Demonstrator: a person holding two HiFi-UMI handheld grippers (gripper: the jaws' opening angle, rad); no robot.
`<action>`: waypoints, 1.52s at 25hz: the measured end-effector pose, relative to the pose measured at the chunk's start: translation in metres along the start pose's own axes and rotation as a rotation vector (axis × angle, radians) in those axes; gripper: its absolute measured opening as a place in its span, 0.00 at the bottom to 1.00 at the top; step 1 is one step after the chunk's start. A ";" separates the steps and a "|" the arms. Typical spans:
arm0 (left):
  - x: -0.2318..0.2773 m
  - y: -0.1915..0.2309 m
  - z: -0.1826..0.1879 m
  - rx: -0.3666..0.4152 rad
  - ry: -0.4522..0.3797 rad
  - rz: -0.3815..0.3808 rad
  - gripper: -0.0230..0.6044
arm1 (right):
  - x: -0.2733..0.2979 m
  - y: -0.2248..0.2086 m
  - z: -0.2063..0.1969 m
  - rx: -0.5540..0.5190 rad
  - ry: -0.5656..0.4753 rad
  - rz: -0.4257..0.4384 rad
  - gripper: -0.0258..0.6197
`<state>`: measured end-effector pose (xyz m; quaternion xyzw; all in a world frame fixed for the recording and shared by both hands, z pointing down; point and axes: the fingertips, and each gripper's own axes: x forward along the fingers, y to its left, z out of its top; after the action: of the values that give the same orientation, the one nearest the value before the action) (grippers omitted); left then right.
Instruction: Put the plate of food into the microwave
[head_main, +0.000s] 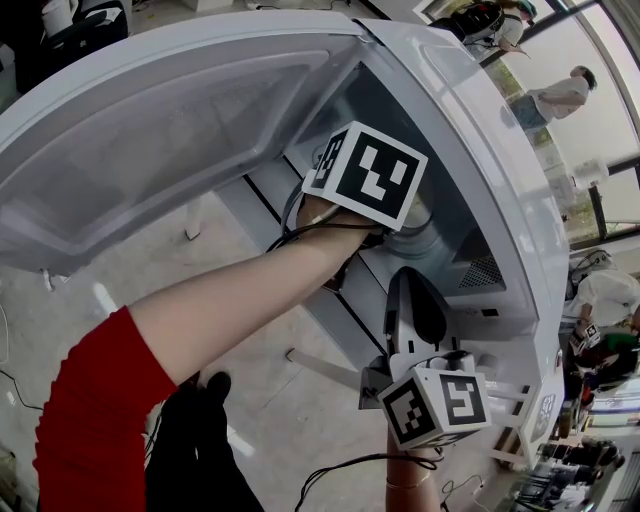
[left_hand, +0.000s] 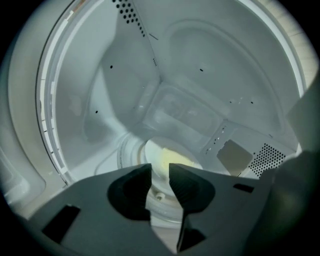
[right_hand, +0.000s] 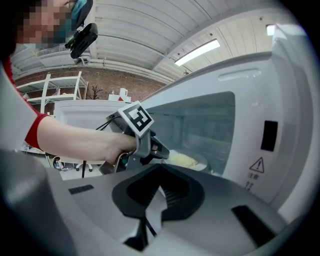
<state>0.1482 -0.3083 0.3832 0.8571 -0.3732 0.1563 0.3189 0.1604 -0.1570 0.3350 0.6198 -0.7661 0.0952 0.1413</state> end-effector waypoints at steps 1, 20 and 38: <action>0.000 0.001 0.000 0.021 0.001 0.009 0.21 | 0.000 -0.001 0.000 0.000 0.001 -0.002 0.06; -0.106 -0.007 0.037 0.133 -0.417 -0.280 0.05 | -0.001 0.025 0.010 0.049 -0.025 0.034 0.06; -0.277 -0.078 -0.043 0.355 -0.391 -0.251 0.05 | -0.158 0.044 0.045 0.187 -0.207 0.029 0.06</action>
<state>0.0181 -0.0900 0.2417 0.9528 -0.2855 0.0101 0.1029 0.1436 -0.0162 0.2412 0.6255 -0.7733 0.1037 0.0017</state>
